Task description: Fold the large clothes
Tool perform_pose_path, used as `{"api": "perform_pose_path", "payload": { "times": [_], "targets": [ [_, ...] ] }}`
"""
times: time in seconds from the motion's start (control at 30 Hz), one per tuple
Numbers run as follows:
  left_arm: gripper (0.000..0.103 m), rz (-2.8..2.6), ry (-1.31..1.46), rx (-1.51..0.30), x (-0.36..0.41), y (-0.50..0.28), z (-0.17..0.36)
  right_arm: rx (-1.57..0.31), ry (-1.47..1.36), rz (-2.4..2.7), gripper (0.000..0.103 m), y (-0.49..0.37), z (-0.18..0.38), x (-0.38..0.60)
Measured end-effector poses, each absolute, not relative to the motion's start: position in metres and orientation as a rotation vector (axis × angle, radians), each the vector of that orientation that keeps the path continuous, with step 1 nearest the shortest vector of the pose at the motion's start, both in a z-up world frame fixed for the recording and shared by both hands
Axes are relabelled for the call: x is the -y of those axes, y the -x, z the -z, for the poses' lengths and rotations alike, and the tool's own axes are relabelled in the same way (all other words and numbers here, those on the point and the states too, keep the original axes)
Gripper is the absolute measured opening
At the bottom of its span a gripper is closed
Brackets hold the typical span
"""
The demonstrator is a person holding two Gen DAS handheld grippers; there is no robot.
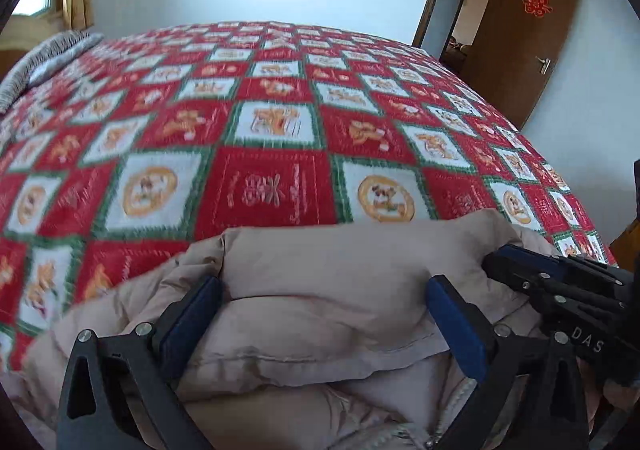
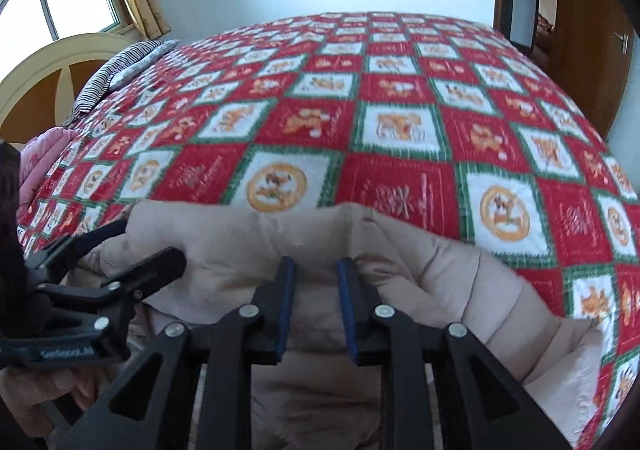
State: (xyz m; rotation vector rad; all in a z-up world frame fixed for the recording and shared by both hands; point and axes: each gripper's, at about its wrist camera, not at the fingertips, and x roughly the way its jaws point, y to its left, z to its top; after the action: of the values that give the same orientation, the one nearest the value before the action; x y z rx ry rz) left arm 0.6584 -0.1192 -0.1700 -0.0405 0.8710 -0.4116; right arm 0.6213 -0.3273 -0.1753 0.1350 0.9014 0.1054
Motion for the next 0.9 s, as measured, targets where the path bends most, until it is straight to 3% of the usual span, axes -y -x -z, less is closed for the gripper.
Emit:
{"api": "perform_pose_path", "payload": {
  "times": [0.9],
  "targets": [
    [0.102,0.283,-0.135,-0.896,0.142,-0.662,0.194,-0.915,-0.090,-0.058,0.024,-0.626,0.202,0.321]
  ]
}}
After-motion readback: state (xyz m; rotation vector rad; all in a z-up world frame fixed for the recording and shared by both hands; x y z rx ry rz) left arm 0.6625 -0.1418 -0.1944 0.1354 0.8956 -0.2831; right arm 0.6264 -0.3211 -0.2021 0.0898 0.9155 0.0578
